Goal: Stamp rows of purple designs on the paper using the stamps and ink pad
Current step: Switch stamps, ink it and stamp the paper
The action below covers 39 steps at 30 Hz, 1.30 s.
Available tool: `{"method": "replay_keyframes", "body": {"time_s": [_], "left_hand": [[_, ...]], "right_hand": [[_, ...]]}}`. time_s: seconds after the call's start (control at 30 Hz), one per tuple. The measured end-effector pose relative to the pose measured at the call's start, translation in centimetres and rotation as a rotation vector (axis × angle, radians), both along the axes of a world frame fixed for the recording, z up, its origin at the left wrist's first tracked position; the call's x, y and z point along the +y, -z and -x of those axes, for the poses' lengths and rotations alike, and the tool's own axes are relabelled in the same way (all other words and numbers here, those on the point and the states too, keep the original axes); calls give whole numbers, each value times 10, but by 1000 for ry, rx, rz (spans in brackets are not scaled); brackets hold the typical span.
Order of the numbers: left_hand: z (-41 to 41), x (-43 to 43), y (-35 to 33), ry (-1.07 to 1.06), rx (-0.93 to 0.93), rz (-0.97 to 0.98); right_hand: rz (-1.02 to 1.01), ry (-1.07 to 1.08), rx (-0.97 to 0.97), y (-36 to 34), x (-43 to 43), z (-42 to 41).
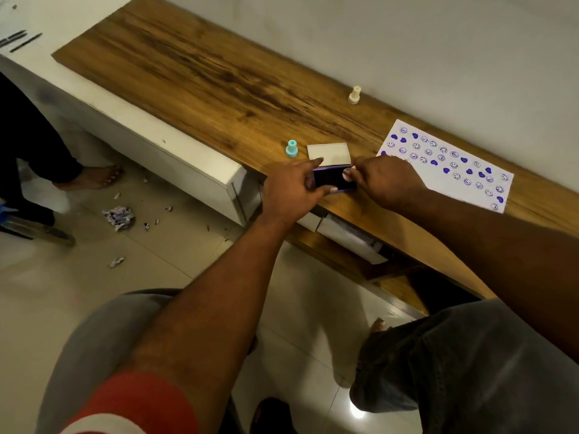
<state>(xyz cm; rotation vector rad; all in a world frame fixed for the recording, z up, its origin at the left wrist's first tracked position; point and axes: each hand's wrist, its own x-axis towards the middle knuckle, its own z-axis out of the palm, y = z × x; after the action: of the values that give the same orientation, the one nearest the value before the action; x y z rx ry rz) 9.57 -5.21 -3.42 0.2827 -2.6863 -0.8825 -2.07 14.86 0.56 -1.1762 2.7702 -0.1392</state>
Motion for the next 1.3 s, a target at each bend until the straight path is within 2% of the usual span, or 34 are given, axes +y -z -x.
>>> {"method": "replay_keyframes", "body": {"time_s": [0.07, 0.17, 0.27, 0.43, 0.5, 0.57, 0.6, 0.7, 1.0, 1.3], "left_hand": [[9, 7, -4, 75, -100, 72], [20, 11, -2, 47, -197, 179], [23, 13, 0, -9, -243, 107], [31, 14, 2, -65, -288, 80], [32, 14, 3, -78, -309, 67], [32, 14, 3, -98, -310, 52], [32, 14, 4, -106, -301, 44], [31, 13, 7, -120, -266, 37], [27, 14, -1, -110, -300, -22], [31, 25, -8, -165, -321, 50]], "right_hand": [[-35, -1, 32, 2, 0, -3], [-95, -12, 16, -1, -3, -5], [-102, -35, 56, -20, -13, -2], [251, -46, 447, -70, -36, 15], [202, -55, 352, -56, -41, 1], [-62, 2, 166, -17, -40, -24], [-171, 55, 132, -2, -39, -33], [-293, 133, 214, 13, -46, -33], [-312, 144, 177, 13, -48, -30], [-174, 163, 32, 5, -42, -24]]}}
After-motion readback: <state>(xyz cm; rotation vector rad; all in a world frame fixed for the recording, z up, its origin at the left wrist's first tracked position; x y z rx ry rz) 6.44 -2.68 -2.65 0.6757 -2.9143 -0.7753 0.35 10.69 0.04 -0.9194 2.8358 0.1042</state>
